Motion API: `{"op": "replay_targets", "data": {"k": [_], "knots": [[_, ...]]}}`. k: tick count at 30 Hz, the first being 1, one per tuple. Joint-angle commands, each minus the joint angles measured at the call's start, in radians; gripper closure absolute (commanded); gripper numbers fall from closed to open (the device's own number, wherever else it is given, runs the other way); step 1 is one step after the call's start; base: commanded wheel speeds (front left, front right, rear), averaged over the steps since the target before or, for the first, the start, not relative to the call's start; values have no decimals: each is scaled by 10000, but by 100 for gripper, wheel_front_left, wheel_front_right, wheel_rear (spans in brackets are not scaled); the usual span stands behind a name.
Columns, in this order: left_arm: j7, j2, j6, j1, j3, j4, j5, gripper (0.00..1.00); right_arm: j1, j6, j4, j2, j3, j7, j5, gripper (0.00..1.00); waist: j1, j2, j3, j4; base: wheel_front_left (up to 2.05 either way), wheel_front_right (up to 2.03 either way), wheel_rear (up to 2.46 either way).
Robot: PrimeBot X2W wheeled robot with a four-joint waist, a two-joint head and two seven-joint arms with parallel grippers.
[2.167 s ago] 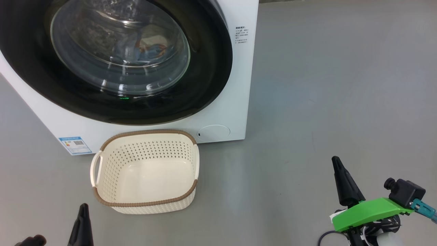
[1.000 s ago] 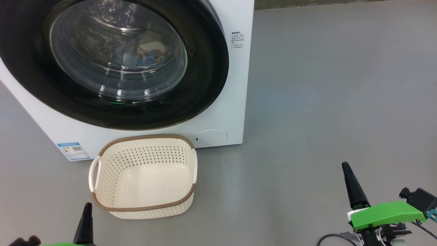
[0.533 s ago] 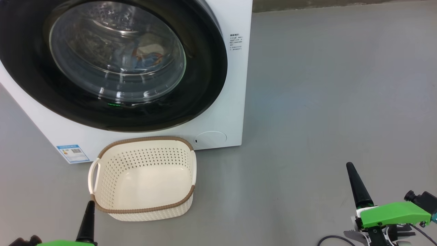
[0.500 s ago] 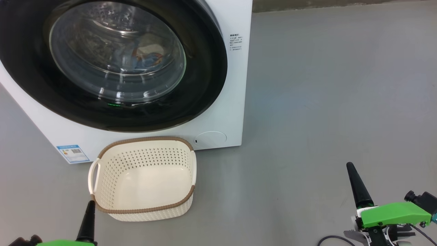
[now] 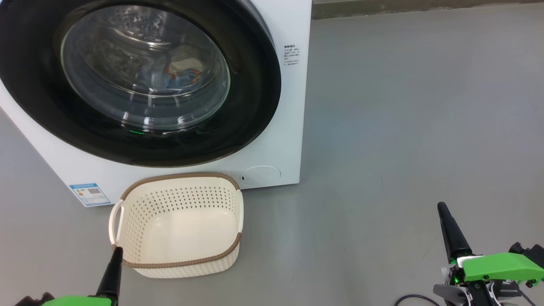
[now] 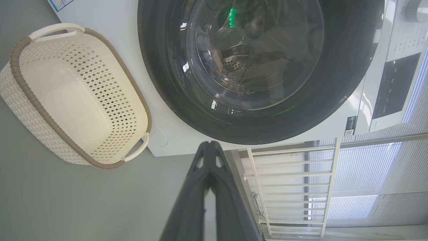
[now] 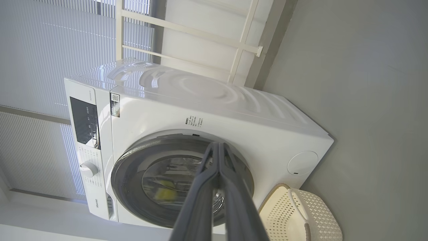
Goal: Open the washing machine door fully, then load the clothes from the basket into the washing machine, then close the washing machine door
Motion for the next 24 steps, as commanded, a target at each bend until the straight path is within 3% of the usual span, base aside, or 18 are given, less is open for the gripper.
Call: {"op": "replay_targets", "data": {"k": [1, 17, 24], "knots": [[69, 192, -25, -541, 245, -154, -301, 100, 25, -3, -247, -80, 172, 83, 340, 100, 0, 0, -9, -5, 0, 0, 0], [548, 209, -28, -765, 266, 68, -2109, 100, 96, -10, -238, -64, -46, 565, 2114, 100, 0, 0, -105, -64, 0, 0, 0], [613, 206, -29, -794, 275, 96, -2329, 100, 103, -11, -236, -52, -87, 636, 2324, 100, 0, 0, -117, -71, 0, 0, 0]]}}
